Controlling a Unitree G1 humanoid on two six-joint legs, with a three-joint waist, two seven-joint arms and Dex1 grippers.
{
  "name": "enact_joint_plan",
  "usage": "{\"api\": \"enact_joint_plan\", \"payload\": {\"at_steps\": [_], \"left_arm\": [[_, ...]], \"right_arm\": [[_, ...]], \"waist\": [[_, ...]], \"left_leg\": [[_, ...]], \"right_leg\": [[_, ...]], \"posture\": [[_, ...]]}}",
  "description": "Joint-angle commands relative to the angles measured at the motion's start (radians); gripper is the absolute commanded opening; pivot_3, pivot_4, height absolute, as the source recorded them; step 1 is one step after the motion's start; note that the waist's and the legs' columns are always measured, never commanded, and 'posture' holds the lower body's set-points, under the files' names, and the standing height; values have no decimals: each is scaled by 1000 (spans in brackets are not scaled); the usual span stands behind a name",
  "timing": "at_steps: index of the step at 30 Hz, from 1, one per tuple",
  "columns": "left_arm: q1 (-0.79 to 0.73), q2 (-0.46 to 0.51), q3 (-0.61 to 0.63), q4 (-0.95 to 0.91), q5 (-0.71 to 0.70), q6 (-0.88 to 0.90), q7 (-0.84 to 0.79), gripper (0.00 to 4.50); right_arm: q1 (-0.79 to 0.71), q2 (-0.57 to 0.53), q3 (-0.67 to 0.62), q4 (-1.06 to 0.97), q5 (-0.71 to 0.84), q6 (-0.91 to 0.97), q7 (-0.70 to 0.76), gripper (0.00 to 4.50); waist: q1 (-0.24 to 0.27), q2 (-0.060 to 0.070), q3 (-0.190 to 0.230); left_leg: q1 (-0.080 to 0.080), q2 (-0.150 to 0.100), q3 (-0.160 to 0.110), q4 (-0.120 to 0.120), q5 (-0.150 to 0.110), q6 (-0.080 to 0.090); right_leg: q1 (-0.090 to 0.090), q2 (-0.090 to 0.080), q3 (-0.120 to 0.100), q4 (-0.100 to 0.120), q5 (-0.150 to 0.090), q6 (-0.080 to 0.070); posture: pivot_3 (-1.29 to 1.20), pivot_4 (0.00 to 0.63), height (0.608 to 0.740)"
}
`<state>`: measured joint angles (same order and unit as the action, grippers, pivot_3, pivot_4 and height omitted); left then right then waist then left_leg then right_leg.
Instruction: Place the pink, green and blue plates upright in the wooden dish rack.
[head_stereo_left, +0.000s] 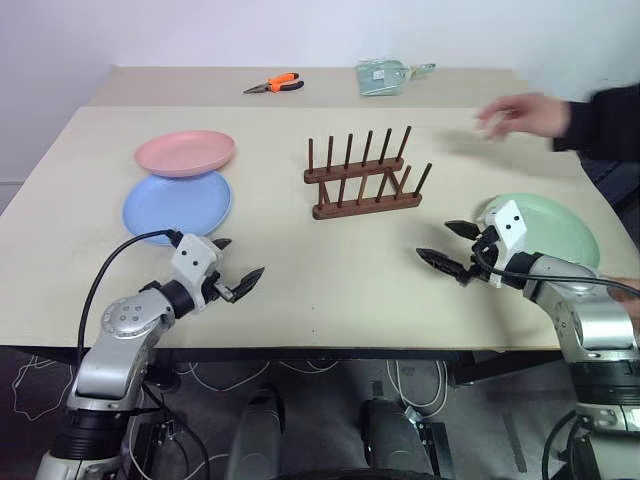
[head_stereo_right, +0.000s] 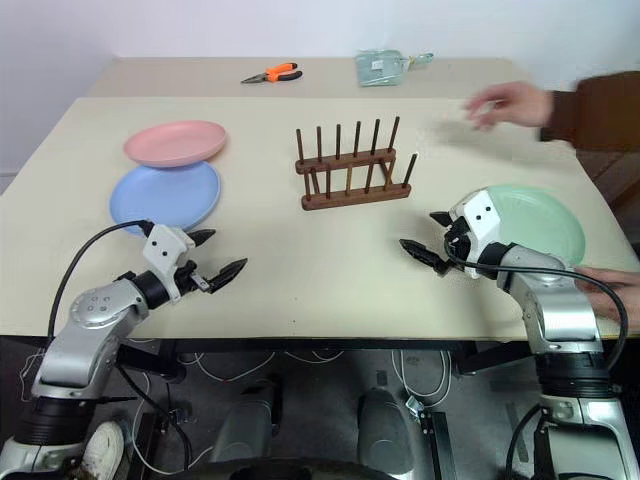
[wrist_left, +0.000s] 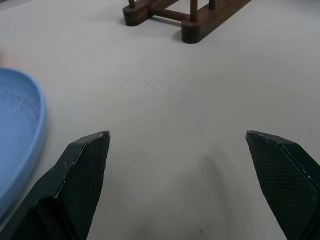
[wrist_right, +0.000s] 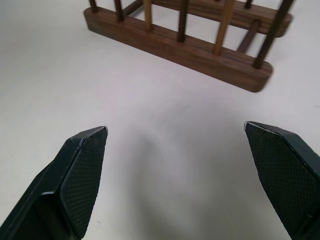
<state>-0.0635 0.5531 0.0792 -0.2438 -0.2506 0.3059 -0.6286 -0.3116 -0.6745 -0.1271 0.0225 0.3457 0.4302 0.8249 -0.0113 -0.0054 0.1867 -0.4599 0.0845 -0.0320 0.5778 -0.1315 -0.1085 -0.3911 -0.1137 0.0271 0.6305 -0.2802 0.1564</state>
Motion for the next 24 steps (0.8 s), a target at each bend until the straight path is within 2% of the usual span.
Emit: {"api": "enact_joint_plan", "payload": {"at_steps": [1,8,12,19,24], "left_arm": [[-4,12,28,-28,-4,-2,6,4456],[-72,6,14,34,-7,13,-7,4456],[-226,7,-41,182,25,1,-47,4456],[-641,-110,-237,732,170,-177,-172,4456],[-879,-242,-250,1124,212,-315,-188,4456]], "right_arm": [[-34,6,-5,-12,-13,-30,-21,4500],[-9,35,15,-52,-20,-44,-38,4500],[47,52,33,-160,42,35,-23,4500],[117,148,74,-277,-15,9,-159,4500],[154,177,71,-368,-10,31,-216,4500]], "waist": [[0,0,0],[2,0,0],[7,0,0],[24,-1,0],[24,-2,0]], "left_leg": [[0,0,0,0,0,0],[0,0,0,0,0,0],[0,0,0,0,0,0],[0,-1,0,1,0,0],[-2,-1,-1,1,0,0]], "right_leg": [[0,0,0,0,0,0],[0,0,0,0,0,0],[0,0,0,0,0,0],[1,0,0,0,2,4],[-1,0,-1,0,2,5]], "posture": [[0,150,740],[0,150,740],[0,150,740],[0,150,740],[0,150,740]]}}
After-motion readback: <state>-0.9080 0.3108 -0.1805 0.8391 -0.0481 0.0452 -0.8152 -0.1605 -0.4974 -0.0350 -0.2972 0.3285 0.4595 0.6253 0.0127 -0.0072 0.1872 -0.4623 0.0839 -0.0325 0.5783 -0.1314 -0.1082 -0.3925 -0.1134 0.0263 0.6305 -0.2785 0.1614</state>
